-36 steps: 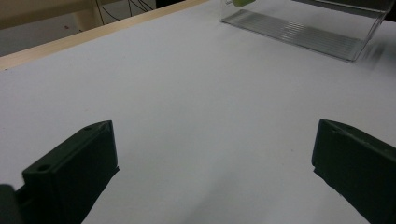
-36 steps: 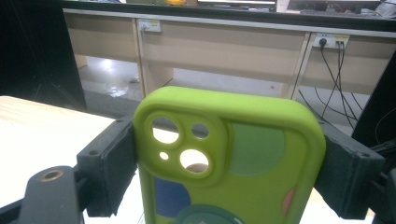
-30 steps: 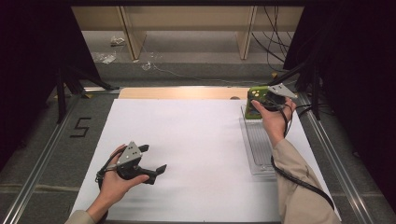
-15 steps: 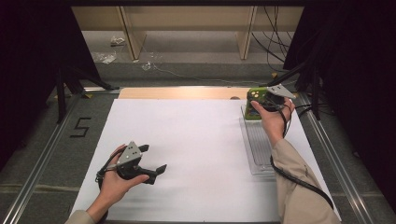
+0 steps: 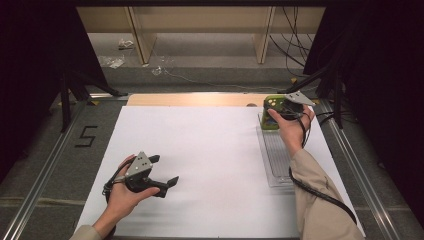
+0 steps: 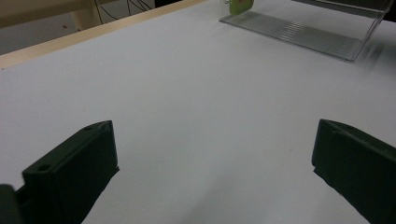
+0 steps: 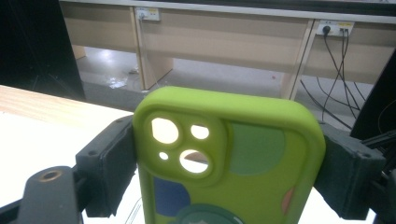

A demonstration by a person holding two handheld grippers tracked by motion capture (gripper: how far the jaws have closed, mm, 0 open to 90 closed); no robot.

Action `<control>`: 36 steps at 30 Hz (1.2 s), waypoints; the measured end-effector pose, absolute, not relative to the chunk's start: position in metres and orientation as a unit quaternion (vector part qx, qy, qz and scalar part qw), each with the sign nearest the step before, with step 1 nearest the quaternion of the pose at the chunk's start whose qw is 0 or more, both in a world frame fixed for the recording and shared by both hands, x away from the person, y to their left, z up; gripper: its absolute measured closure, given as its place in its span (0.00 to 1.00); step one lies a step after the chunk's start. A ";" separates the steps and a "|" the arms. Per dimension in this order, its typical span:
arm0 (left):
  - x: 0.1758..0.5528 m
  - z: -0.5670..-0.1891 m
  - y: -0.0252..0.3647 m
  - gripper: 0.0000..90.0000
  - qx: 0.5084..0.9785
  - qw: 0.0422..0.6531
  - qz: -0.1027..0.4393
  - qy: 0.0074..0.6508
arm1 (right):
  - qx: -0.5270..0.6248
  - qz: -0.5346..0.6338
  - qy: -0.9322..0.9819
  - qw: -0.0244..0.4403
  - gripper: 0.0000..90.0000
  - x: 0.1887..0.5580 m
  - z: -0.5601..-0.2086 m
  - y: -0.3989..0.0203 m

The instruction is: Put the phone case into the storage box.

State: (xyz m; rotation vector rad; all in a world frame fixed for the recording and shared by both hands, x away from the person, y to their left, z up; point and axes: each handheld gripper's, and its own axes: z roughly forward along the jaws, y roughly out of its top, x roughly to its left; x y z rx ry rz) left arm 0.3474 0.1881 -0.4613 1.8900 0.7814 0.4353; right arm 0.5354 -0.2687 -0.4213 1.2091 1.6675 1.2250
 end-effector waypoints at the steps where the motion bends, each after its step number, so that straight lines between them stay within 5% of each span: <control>1: 0.347 -0.461 0.188 0.00 0.782 0.502 0.180 0.323 | 0.470 0.477 0.648 0.363 0.19 0.535 -0.421 -0.269; 36: 0.347 -0.461 0.188 0.00 0.781 0.504 0.179 0.322 | 0.468 0.466 0.654 0.368 0.19 0.541 -0.427 -0.265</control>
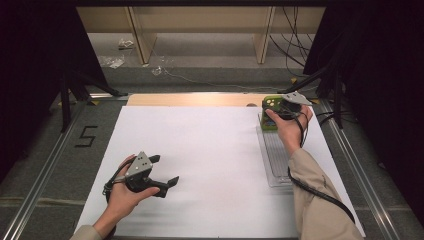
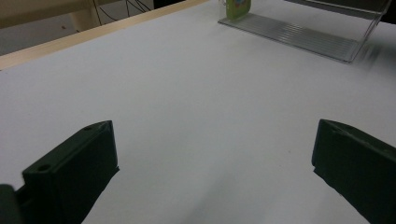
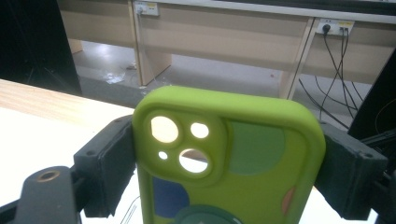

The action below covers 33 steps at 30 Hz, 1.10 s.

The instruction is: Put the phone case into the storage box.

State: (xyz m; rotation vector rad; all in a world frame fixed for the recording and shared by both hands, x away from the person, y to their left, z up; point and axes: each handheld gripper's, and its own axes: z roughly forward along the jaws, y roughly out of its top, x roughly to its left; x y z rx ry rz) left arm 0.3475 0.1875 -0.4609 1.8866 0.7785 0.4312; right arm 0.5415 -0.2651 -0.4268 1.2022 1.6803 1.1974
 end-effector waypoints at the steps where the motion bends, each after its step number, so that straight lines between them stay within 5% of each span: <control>1: 0.347 -0.461 0.188 0.00 0.781 0.504 0.178 0.322 | 0.468 0.466 0.655 0.368 0.19 0.542 -0.427 -0.265; 33: 0.347 -0.462 0.187 0.00 0.783 0.502 0.177 0.321 | 0.473 0.459 0.650 0.377 0.06 0.542 -0.426 -0.266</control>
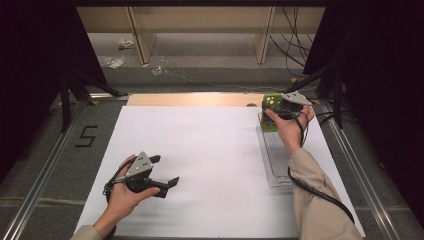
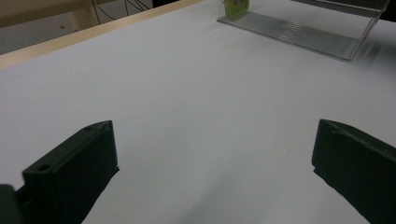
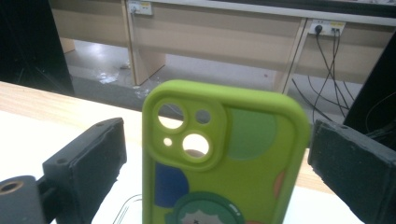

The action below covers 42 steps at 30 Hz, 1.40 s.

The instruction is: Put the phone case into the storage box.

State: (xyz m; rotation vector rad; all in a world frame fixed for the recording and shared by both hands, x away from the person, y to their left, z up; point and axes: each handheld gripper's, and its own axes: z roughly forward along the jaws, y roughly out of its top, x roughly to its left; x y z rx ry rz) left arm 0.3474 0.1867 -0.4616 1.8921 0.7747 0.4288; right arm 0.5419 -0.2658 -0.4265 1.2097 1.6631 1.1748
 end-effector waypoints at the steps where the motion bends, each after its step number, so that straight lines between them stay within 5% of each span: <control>1: 0.347 -0.461 0.187 0.00 0.783 0.502 0.178 0.320 | 0.473 0.459 0.650 0.378 0.06 0.541 -0.426 -0.266; 42: 0.348 -0.461 0.187 0.00 0.780 0.503 0.179 0.327 | 0.451 0.464 0.680 0.344 0.07 0.485 -0.405 -0.255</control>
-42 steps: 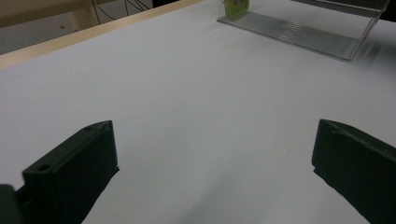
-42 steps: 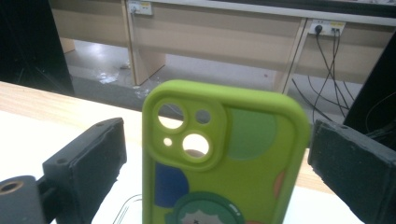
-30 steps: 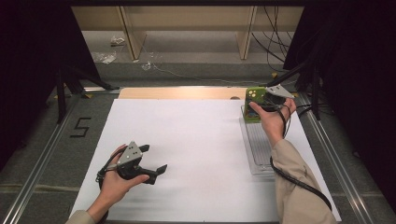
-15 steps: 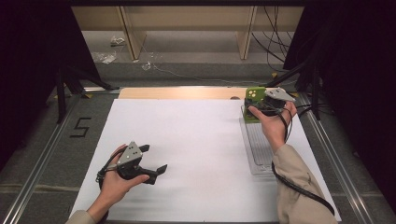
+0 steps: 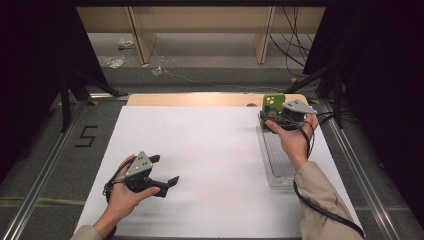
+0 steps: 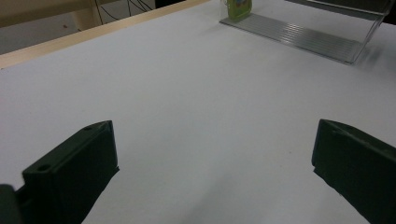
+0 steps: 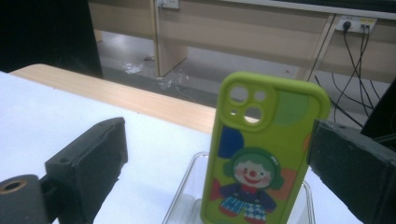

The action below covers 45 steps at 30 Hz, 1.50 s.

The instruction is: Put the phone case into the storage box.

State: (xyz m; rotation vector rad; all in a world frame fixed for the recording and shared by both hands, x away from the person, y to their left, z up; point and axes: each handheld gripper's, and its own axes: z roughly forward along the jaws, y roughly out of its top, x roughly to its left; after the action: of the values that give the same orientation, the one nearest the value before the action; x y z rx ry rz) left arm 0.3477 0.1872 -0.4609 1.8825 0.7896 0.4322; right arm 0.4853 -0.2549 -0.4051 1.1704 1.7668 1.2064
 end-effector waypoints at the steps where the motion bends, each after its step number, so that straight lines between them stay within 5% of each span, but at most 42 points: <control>1: 0.348 -0.461 0.187 0.00 0.779 0.503 0.179 0.327 | 0.449 0.464 0.682 0.345 0.07 0.484 -0.405 -0.254; 45: 0.348 -0.461 0.188 0.00 0.779 0.501 0.180 0.330 | 0.355 0.510 0.735 0.270 0.14 0.423 -0.397 -0.226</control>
State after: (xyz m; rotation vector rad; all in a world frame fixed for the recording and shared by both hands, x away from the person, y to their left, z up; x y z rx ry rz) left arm 0.3484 0.1881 -0.4614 1.8841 0.7989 0.4352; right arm 0.4231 -0.2262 -0.3969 0.9580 1.9821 1.3752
